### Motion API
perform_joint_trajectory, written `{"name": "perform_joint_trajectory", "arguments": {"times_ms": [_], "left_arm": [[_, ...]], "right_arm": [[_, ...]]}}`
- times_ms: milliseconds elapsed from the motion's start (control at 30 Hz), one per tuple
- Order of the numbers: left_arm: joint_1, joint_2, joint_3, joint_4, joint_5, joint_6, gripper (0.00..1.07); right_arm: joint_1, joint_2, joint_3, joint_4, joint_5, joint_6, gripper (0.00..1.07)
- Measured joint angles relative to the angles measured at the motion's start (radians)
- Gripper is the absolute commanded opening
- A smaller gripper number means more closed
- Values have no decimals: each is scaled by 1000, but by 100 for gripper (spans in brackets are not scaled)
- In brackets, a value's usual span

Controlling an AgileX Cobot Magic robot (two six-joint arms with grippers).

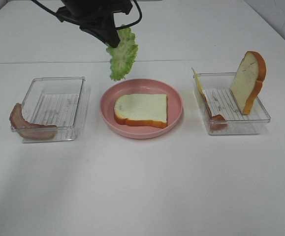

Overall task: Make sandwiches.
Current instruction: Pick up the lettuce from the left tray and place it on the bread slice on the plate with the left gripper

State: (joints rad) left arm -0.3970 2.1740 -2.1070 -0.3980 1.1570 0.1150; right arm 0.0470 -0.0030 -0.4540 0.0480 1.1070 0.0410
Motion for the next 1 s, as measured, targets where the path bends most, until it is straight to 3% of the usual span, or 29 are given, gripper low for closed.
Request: {"name": "perform_joint_trajectory", "arguments": {"times_ms": [133, 567, 1000], "left_arm": [[-25, 26, 0, -116, -11, 35, 0], [-34, 152, -7, -303, -16, 124, 0], [-31, 231, -10, -355, -39, 146, 0]], "right_arm": [[0, 0, 0, 0, 0, 0, 79], [0, 0, 0, 1, 0, 0, 79], [0, 0, 0, 1, 0, 0, 79]]}}
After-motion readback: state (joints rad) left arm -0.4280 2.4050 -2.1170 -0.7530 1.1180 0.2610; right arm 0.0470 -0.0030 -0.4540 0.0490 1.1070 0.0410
